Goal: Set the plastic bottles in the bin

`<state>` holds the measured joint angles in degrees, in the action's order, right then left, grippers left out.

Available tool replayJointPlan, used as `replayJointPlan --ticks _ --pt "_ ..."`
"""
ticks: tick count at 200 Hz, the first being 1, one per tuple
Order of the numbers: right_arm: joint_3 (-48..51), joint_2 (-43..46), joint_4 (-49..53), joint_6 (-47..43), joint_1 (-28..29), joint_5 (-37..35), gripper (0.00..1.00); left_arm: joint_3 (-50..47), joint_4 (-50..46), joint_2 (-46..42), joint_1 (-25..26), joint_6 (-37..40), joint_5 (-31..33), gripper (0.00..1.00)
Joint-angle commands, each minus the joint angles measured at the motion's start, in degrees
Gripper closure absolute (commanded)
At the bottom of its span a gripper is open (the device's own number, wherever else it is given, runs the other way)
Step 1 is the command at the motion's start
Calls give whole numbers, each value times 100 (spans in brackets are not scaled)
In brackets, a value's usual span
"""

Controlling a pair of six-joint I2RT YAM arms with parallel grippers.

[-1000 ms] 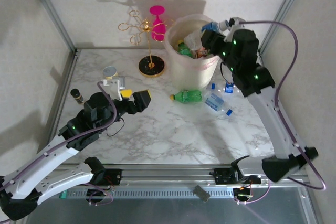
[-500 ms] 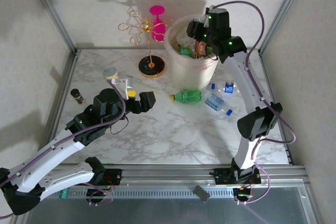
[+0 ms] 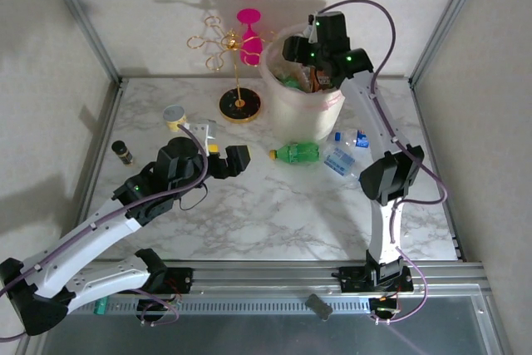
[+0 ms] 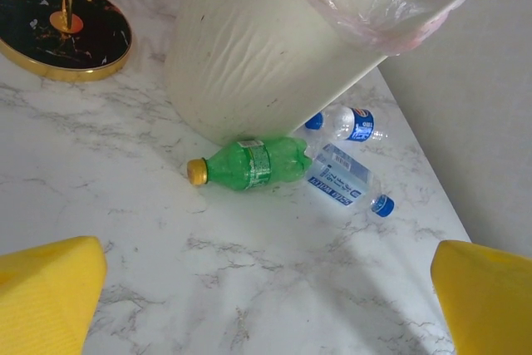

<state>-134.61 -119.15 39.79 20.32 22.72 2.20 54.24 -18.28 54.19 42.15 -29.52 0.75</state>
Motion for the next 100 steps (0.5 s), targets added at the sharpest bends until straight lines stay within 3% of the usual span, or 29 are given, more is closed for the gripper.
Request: replayJointPlan --ticks 1,100 --pt "-285 -267 468 -137 -100 -21 24 175 -78 -5 -66 70 -41 0" --pt "58 1015 -15 -85 -262 -288 9 306 -262 -203 -67 27 228 0"
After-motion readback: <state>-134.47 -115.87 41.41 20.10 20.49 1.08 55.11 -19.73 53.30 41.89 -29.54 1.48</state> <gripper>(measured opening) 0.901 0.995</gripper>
